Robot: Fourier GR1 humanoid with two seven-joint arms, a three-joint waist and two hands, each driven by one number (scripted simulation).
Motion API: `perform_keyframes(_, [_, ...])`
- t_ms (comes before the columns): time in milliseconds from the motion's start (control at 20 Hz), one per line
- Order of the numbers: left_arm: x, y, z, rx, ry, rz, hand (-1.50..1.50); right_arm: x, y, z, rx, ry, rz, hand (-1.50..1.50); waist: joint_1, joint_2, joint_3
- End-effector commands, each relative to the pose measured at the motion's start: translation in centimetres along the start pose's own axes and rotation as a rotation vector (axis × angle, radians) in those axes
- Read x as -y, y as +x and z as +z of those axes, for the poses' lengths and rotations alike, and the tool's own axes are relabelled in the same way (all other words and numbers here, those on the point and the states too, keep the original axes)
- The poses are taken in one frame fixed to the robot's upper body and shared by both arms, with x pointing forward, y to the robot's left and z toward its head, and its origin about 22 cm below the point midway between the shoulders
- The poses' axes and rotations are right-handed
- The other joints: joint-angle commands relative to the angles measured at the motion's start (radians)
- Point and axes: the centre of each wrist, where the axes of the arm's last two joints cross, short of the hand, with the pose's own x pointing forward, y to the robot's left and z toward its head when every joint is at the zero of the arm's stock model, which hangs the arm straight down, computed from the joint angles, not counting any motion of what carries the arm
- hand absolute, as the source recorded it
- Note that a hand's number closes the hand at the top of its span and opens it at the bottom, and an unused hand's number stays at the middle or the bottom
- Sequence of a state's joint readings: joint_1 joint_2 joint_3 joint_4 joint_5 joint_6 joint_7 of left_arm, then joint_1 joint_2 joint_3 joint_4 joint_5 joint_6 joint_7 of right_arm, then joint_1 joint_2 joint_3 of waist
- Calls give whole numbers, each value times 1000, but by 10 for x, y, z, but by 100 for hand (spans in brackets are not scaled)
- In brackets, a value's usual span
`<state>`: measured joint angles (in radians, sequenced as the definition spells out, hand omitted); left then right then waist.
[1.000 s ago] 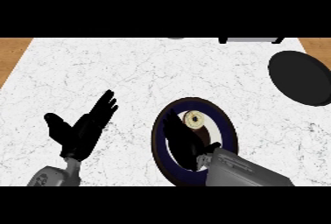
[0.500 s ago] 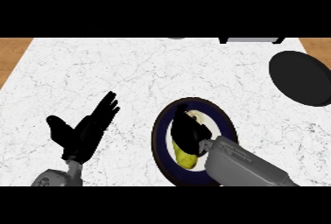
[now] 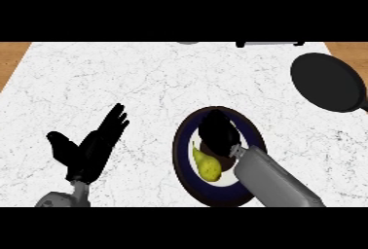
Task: Pick the cupcake from the plate and place it in the pan
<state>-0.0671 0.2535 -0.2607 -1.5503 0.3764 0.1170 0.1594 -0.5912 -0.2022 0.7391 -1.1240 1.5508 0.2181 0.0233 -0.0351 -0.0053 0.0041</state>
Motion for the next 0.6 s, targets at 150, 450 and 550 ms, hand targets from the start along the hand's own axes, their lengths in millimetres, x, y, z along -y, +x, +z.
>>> perform_keyframes(150, [-6, -6, 11, -11, 41, 0, 0, -70, -34, 33, -466, 200, -730, 150, -46, 0, 0])
perform_keyframes(450, [-5, 2, 10, -14, -7, 22, 0, -59, -82, 78, -792, -161, -728, 150, 3, -3, -4])
perform_keyframes(550, [-12, -1, 6, -8, -9, -2, 0, -35, -80, 87, -815, -286, -756, 150, -2, -4, -5])
